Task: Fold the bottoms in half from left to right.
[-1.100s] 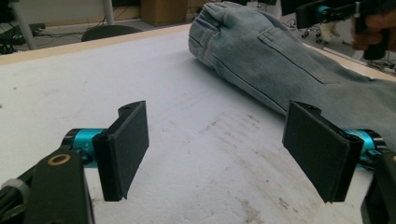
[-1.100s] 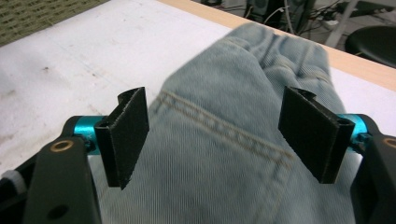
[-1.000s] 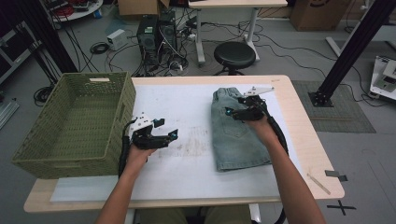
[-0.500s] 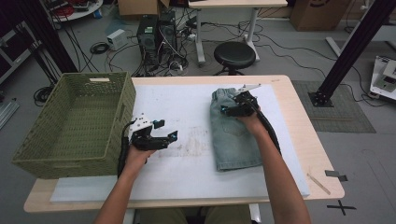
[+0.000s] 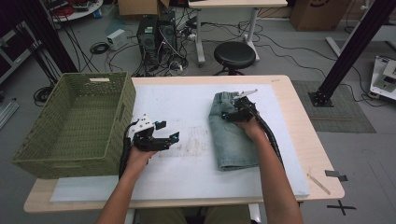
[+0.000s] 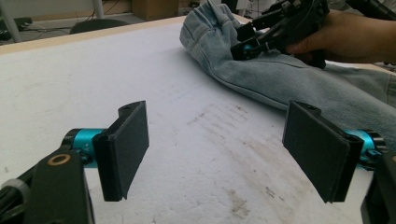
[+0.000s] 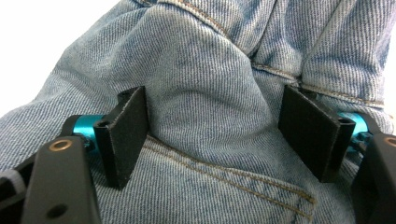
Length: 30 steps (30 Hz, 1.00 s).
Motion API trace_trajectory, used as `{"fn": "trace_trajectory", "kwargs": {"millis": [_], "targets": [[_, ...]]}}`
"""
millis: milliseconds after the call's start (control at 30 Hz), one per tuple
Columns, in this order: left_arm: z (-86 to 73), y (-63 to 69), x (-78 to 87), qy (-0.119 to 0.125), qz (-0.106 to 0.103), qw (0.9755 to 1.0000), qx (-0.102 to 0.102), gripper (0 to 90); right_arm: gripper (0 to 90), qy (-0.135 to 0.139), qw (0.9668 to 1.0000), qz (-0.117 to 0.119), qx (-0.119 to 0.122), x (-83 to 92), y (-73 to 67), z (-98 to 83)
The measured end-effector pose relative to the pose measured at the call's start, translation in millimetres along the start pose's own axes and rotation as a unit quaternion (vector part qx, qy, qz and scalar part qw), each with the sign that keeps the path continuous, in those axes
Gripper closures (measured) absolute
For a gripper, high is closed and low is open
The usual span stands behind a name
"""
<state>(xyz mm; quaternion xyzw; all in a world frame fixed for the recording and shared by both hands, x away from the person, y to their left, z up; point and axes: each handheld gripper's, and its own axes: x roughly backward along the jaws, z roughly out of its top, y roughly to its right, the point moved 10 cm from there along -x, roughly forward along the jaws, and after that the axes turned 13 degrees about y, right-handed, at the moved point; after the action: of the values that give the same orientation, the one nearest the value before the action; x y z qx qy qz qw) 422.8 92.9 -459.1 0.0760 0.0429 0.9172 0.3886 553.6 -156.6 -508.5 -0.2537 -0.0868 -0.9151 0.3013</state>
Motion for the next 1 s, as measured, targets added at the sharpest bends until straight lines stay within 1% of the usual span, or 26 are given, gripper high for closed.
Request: {"fn": "trace_trajectory", "kwargs": {"millis": [67,100,133,167,200,233,267,300,333,367,400,467,533,600,633,667,700,767,800,833,867,900,967,1000], "targets": [[-1.4,-1.3,-0.3,-0.003,0.006,1.0,0.0,22.8,24.7,0.01,0.9999,-0.003,0.002,8.5,-1.3,8.6],[-1.4,-1.3,-0.3,-0.003,0.006,1.0,0.0,22.8,24.6,0.017,0.9998,-0.002,-0.003,12.7,-2.5,12.5],[-1.1,-1.7,-0.5,-0.001,0.009,1.0,0.003,22.8,24.6,0.017,0.9998,-0.002,-0.003,12.7,-2.5,12.5],[-0.5,-2.9,0.0,0.0,0.012,0.9999,0.002,22.8,24.6,0.033,0.9995,0.004,-0.002,22.0,-5.3,20.0],[-0.5,-2.9,0.0,0.0,0.012,0.9999,0.002,22.8,24.6,0.033,0.9995,0.004,-0.002,22.0,-5.3,20.0],[0.6,-3.3,0.5,0.001,0.012,0.9999,0.002,22.8,24.7,0.05,0.9987,0.01,0.002,31.5,-8.1,27.1],[0.6,-3.3,0.5,0.001,0.012,0.9999,0.002,22.8,24.7,0.05,0.9987,0.01,0.002,31.5,-8.1,27.1],[1.4,-3.7,1.2,0.002,0.013,0.9999,0.002,22.8,24.8,0.062,0.9979,0.018,0.003,40.8,-12.1,32.0],[1.8,-3.7,1.3,0.003,0.014,0.9999,0.002,22.8,24.8,0.067,0.9975,0.021,0.007,44.9,-13.9,33.7],[1.8,-3.7,1.3,0.003,0.014,0.9999,0.002,22.8,24.8,0.067,0.9975,0.021,0.007,44.9,-13.9,33.7],[1.9,-3.1,1.5,0.003,0.013,0.9999,0.003,22.8,26.4,0.066,0.9973,0.028,0.015,50.8,-18.0,32.8],[1.9,-2.6,1.3,0.003,0.012,0.9999,0.003,22.8,26.7,0.06,0.9975,0.03,0.022,53.1,-21.7,27.7],[1.7,-1.9,1.0,0.002,0.011,0.9999,0.003,22.8,26.7,0.05,0.9979,0.032,0.024,51.3,-23.6,19.6],[1.9,-1.4,0.6,0.003,0.01,0.9999,0.003,22.8,26.7,0.036,0.9986,0.028,0.025,47.4,-24.4,9.9],[1.8,-1.2,0.6,0.002,0.01,0.9999,0.003,22.8,26.7,0.03,0.9989,0.027,0.024,45.4,-24.5,5.7],[1.8,-1.2,0.6,0.002,0.01,0.9999,0.003,22.8,26.7,0.03,0.9989,0.027,0.024,45.4,-24.5,5.7],[1.8,-1.4,0.4,0.003,0.011,0.9999,0.003,22.8,26.8,0.022,0.9992,0.025,0.021,41.4,-24.4,-0.1],[1.6,-1.8,0.5,0.002,0.011,0.9999,0.004,22.8,26.8,0.013,0.9994,0.025,0.019,37.7,-24.2,-4.7],[1.6,-1.8,0.5,0.002,0.011,0.9999,0.004,22.8,26.8,0.013,0.9994,0.025,0.019,37.7,-24.2,-4.7],[1.7,-1.8,0.4,0.002,0.011,0.9999,0.004,22.8,26.8,-0.002,0.9995,0.028,0.014,33.3,-23.8,-11.6],[1.6,-1.7,0.6,0.003,0.011,0.9999,0.005,22.8,26.8,-0.009,0.9995,0.03,0.01,31.1,-23.8,-15.4],[1.5,-1.7,0.8,0.002,0.011,0.9999,0.004,22.8,26.7,-0.012,0.9995,0.029,0.008,28.8,-24.0,-18.5],[0.8,-2.0,0.9,0.002,0.012,0.9999,0.004,22.8,26.6,-0.008,0.9996,0.026,0.009,28.1,-24.8,-19.8],[0.8,-2.0,0.9,0.002,0.012,0.9999,0.004,22.8,26.7,-0.006,0.9996,0.025,0.013,28.1,-24.1,-19.7]]}}
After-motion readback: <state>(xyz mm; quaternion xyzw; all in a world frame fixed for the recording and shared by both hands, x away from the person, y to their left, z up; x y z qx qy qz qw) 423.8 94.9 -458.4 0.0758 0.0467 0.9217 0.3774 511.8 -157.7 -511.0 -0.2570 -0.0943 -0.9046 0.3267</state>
